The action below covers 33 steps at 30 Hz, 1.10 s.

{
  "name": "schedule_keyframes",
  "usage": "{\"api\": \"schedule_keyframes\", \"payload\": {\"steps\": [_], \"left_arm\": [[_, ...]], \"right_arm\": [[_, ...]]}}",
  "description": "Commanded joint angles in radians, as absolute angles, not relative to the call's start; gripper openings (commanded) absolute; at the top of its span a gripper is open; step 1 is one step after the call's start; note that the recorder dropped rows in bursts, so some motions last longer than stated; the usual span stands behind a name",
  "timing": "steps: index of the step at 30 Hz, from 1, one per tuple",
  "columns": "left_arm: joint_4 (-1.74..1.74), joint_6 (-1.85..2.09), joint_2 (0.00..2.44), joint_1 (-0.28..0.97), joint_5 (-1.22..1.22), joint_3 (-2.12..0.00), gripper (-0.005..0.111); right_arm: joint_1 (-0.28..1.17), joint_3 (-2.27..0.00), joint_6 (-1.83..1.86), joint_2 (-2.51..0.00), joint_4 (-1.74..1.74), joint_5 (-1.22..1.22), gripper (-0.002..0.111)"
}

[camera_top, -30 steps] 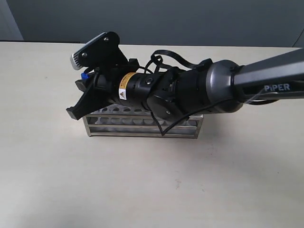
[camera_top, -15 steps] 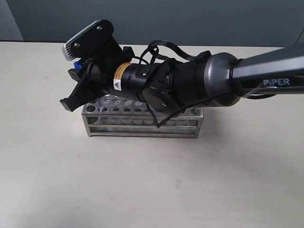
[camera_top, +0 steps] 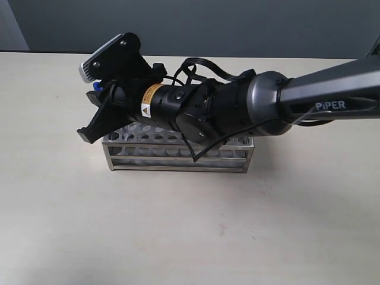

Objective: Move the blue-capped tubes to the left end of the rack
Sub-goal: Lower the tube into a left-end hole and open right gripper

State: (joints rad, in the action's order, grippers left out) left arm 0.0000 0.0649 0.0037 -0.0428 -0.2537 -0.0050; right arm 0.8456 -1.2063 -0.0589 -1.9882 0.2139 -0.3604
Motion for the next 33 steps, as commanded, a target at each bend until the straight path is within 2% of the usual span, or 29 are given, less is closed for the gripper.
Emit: {"api": "schedule_keyframes", "payload": {"steps": [1,15,17,23,33], "left_arm": [[0.0,0.061,0.0,-0.037,-0.24,0.0,0.0],[0.0,0.061,0.0,-0.037,-0.24,0.0,0.0],[0.0,0.061,0.0,-0.037,-0.24,0.0,0.0],[0.0,0.061,0.0,-0.037,-0.24,0.0,0.0],[0.0,0.061,0.0,-0.037,-0.24,0.0,0.0]], "right_arm": [[0.825,-1.206,-0.052,-2.0,0.208,-0.316,0.0],[0.822,-1.206,-0.052,-1.998,0.151,-0.301,0.001],[0.821,-1.206,-0.052,-1.999,0.144,-0.301,0.005],[0.814,-1.206,-0.052,-1.999,0.146,-0.278,0.03],[0.812,-1.206,-0.052,-1.966,0.147,-0.264,0.031]]}}
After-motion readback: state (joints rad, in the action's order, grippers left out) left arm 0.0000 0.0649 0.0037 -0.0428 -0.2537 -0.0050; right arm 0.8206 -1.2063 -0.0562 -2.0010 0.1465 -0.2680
